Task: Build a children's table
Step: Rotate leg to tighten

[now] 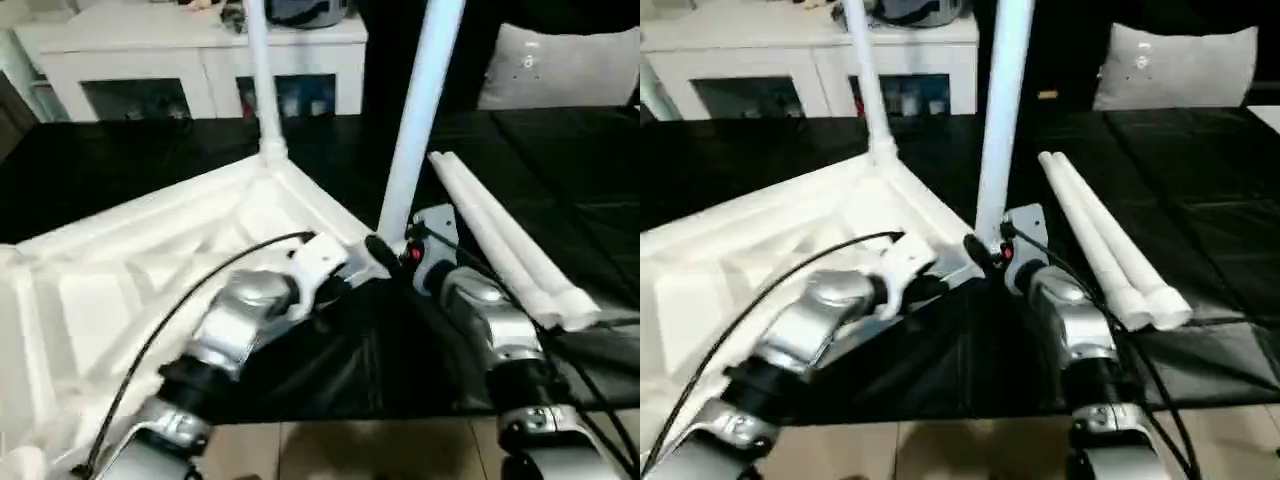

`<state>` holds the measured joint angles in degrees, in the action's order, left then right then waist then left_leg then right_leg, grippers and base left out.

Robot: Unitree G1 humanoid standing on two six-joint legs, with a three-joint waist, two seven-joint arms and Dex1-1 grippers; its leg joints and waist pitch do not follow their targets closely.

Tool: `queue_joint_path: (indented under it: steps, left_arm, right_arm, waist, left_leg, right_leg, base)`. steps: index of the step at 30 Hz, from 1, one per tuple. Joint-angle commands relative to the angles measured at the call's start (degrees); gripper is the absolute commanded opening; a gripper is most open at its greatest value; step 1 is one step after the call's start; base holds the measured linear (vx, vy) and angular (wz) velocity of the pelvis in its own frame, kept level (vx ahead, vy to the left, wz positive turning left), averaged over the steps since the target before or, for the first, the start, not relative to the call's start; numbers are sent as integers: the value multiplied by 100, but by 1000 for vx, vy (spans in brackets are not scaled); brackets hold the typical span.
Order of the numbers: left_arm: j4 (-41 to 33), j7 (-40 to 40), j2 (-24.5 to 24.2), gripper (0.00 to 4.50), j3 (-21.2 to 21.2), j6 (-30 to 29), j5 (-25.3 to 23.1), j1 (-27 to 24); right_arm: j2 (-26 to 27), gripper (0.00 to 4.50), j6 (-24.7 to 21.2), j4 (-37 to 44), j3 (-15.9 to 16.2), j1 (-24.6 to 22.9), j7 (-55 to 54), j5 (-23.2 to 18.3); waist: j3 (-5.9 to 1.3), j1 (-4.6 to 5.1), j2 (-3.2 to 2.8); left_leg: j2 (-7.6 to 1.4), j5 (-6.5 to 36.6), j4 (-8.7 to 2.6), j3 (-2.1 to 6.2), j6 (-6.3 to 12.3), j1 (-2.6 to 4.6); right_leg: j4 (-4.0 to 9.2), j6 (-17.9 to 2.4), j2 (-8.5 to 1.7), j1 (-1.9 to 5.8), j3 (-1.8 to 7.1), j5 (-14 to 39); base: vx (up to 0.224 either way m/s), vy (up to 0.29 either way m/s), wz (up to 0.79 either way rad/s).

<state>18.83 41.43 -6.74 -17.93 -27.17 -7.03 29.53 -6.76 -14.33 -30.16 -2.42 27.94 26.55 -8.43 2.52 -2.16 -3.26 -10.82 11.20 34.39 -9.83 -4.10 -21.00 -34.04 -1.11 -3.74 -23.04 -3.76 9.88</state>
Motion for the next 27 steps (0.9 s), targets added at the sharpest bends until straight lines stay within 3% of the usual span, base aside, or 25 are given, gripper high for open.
queue_joint_path:
  steps: [1,5,7,9,13,19,21,27]
  left_arm:
    - [-191,59,91,0,-224,176,80,195]
    - [-137,304,-172,0,-219,421,-4,151]
    - [-131,337,-203,0,-219,447,-4,147]
    - [-18,617,-461,0,-280,714,-8,118]
    - [179,915,-766,0,-377,1120,-53,76]
    - [359,1555,-1154,0,-549,1749,4,33]
    - [468,1896,-1331,0,-642,2087,32,58]
    - [646,2189,-1441,0,-729,2303,26,138]
  right_arm:
    - [106,377,-82,15,255,-193,372,-115]
    - [-329,412,181,285,148,-409,880,-164]
    - [-383,423,211,314,144,-430,944,-170]
    - [-759,447,351,490,121,-524,1456,-255]
    - [-1198,447,498,609,57,-531,1893,-312]
    - [-1800,447,572,829,203,-595,2964,-437]
    - [-2084,447,618,891,376,-633,3503,-463]
    - [-2332,447,586,971,607,-659,4065,-453]
  waist:
    - [-375,-26,25]
    - [-364,-50,23]
    - [-349,-77,30]
    - [-346,-87,36]
    - [-346,-112,36]
    - [-364,-123,21]
    - [-361,-133,32]
    - [-351,-159,45]
  left_leg:
    - [-185,794,-389,62,475,1]
    - [-190,918,-392,59,506,9]
    - [-192,1052,-404,55,495,7]
    - [-186,1108,-408,63,485,11]
    - [-180,1037,-398,63,504,1]
    - [-195,898,-375,58,613,-3]
    - [-199,918,-370,52,644,2]
    - [-215,999,-378,49,606,9]
  right_leg:
    - [399,-1237,-394,313,232,965]
    - [417,-1252,-403,320,226,1067]
    - [444,-1169,-406,322,228,1312]
    - [460,-1111,-403,325,218,1468]
    - [455,-1086,-405,324,219,1467]
    - [405,-1218,-398,332,217,1147]
    - [416,-1241,-403,327,208,1201]
    - [421,-1229,-407,321,209,1434]
  base:
    - [0,0,0]
    - [0,0,0]
    - [0,0,0]
    - [0,0,0]
    - [0,0,0]
    - [0,0,0]
    - [0,0,0]
    - [0,0,0]
